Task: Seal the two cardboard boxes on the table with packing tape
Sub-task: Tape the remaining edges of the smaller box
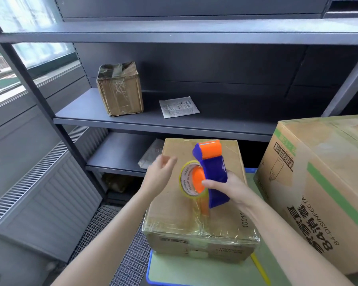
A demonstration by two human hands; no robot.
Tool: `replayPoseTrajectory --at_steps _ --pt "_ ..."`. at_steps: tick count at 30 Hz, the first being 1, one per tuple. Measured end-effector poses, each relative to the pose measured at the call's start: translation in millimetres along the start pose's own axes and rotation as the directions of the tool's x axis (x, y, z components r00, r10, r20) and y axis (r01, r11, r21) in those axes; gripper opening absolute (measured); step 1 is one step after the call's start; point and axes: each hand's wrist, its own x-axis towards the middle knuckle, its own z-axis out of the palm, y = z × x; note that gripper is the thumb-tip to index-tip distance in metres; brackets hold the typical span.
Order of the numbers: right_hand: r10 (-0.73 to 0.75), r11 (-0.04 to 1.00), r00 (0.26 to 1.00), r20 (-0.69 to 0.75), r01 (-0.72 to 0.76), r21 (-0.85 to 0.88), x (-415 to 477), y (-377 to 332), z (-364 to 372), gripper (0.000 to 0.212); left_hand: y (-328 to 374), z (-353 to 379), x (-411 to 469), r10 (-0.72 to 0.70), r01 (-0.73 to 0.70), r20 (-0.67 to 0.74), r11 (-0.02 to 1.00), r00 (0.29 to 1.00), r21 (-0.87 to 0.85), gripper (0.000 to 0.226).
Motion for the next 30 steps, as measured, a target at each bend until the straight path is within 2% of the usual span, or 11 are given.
replayPoseTrajectory --at_steps 1,3,6,8,10,11,15,19,23,26,30 --pt "-0.004 0.998 1.000 -0.002 0.004 0.064 0 0 -1 0.042 -7 3 -4 -0.110 0.112 0.089 0.994 0.990 -0.018 0.045" --pt "-0.005 0.984 1.000 0.020 0.001 0.178 -1 -1 0 0.053 -17 12 -15 -0.226 0.262 0.259 0.959 0.939 -0.113 0.057" --pt "-0.040 0.981 0.997 0.058 0.028 0.193 -4 -4 4 0.055 -18 25 -26 -0.231 0.359 0.348 0.858 0.909 -0.367 0.041" --pt "-0.059 0.983 0.996 0.060 0.048 0.175 -6 -6 7 0.059 -16 29 -29 -0.199 0.346 0.345 0.828 0.917 -0.442 0.026" --pt "-0.032 0.957 0.998 0.056 0.014 0.290 -8 -6 7 0.073 -13 30 -32 -0.164 0.350 0.366 0.773 0.916 -0.530 0.021" --pt "-0.006 0.928 0.998 0.061 -0.017 0.371 -8 -6 6 0.071 -11 30 -33 -0.149 0.338 0.358 0.761 0.922 -0.553 0.020" --pt "0.057 0.828 0.995 0.080 -0.092 0.553 -10 -7 2 0.054 -5 38 -36 -0.114 0.206 0.211 0.848 0.971 -0.489 0.016" --pt "0.085 0.729 0.986 0.142 -0.159 0.666 -9 -9 -2 0.060 -5 52 -42 -0.055 0.138 0.187 0.874 0.981 -0.467 0.031" --pt "0.065 0.736 0.975 0.211 -0.190 0.649 -9 -12 1 0.064 -5 63 -48 -0.070 0.158 0.167 0.786 0.983 -0.598 0.047" --pt "0.044 0.806 0.981 0.191 -0.147 0.573 -7 -13 7 0.069 -2 69 -49 -0.114 0.131 0.069 0.745 0.991 -0.654 0.054" --pt "0.011 0.956 0.994 -0.108 0.021 0.294 -6 -15 19 0.074 0 73 -47 -0.237 0.122 -0.057 0.674 0.970 -0.729 0.064"
